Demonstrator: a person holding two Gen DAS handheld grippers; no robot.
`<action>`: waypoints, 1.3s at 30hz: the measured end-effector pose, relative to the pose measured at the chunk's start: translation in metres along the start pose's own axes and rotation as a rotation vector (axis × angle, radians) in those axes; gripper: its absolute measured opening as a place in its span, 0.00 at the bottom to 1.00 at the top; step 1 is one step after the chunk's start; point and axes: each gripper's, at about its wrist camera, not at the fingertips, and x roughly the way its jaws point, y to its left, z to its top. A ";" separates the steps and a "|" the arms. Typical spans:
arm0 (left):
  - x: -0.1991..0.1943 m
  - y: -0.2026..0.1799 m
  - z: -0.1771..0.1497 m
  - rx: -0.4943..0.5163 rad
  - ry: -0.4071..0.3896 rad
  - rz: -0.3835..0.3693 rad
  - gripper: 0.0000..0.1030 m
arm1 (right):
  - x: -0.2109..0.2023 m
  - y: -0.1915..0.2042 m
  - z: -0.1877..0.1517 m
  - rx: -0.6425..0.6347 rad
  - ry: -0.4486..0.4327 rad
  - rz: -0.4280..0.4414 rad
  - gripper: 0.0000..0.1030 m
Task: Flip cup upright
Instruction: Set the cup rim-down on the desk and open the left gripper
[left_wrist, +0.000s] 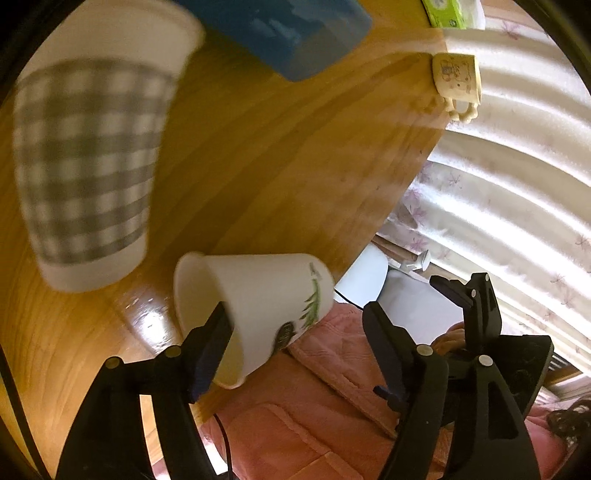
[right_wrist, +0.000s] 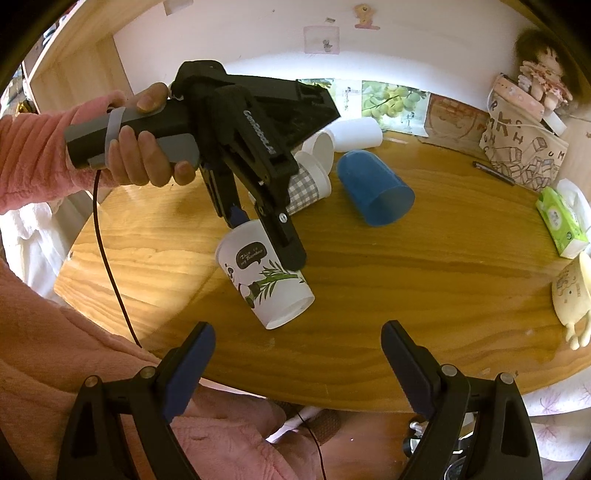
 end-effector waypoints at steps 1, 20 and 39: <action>-0.002 0.003 -0.002 -0.007 -0.005 -0.004 0.73 | 0.001 0.002 0.000 -0.002 0.002 0.000 0.89; -0.059 0.014 -0.079 0.022 -0.343 0.244 0.73 | 0.018 0.037 0.014 -0.070 -0.002 -0.014 0.89; -0.047 -0.050 -0.174 -0.116 -1.006 0.538 0.74 | 0.006 0.036 0.018 -0.246 -0.158 0.049 0.89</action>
